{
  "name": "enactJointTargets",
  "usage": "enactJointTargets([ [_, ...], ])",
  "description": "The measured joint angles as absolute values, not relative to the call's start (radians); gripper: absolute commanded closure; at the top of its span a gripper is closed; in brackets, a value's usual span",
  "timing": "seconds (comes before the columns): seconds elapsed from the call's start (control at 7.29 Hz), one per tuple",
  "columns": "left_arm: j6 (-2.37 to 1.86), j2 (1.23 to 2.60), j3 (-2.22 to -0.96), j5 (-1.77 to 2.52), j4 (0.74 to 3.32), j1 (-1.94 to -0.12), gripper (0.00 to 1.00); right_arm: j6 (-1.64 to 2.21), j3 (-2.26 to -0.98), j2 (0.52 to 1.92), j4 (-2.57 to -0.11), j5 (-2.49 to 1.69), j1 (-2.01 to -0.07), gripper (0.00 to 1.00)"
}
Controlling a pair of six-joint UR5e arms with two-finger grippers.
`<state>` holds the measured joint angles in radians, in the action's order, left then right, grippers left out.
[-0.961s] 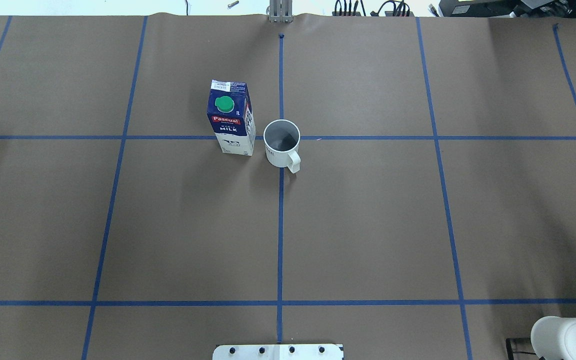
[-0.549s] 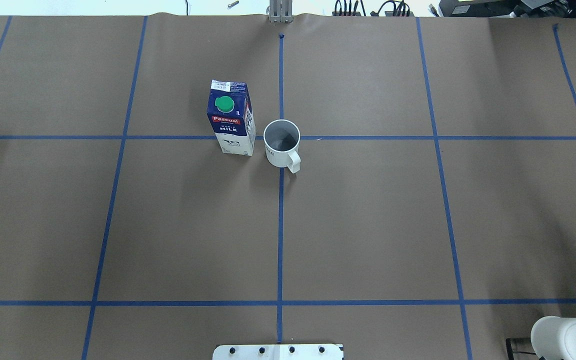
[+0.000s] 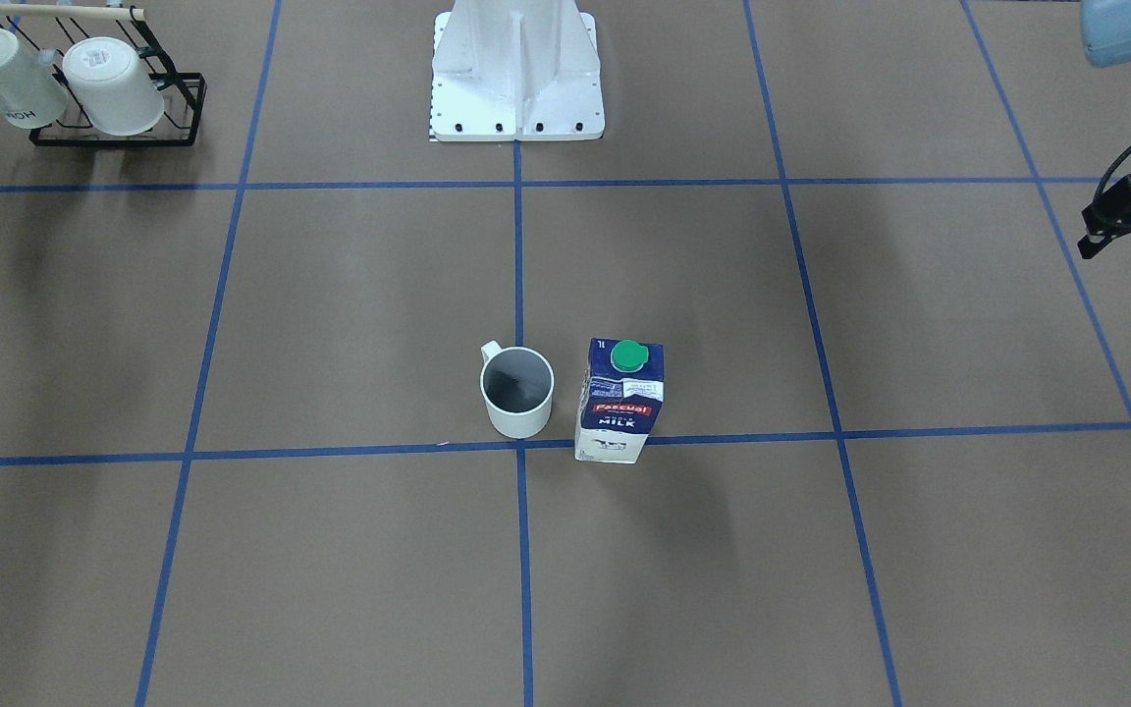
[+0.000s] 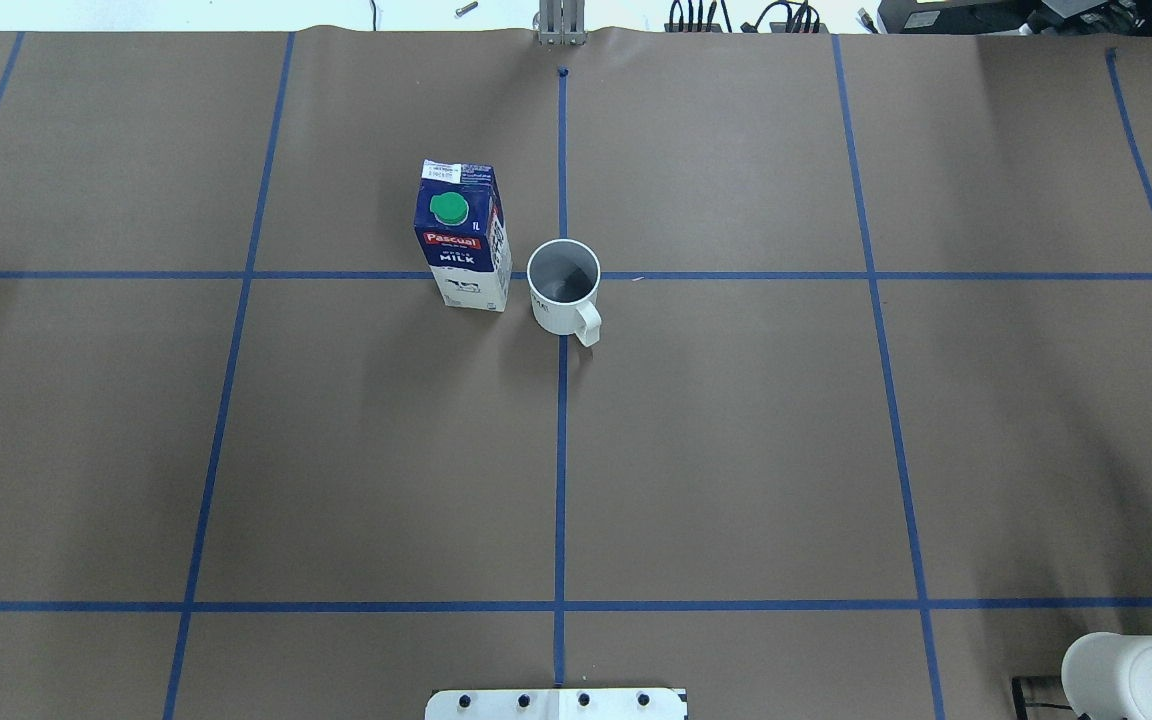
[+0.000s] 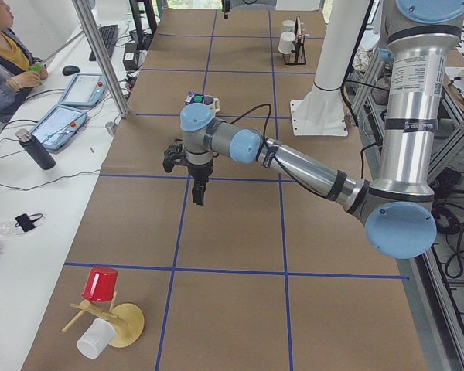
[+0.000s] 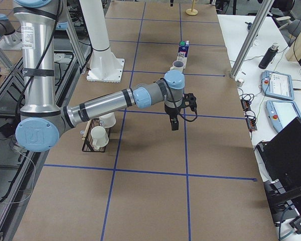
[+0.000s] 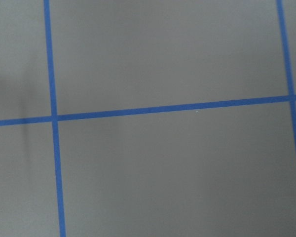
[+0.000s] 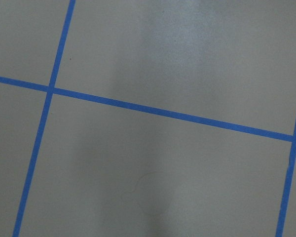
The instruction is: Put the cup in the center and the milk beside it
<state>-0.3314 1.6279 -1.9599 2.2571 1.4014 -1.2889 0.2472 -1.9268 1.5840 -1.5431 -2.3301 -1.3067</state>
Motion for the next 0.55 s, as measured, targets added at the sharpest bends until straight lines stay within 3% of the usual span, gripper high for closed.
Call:
enactJointTargets([
  [0.55, -0.321, 1.651, -1.975, 2.263, 1.325, -1.282, 0.02, 0.247, -1.925, 1.562, -1.58, -2.325, -1.308, 0.0],
])
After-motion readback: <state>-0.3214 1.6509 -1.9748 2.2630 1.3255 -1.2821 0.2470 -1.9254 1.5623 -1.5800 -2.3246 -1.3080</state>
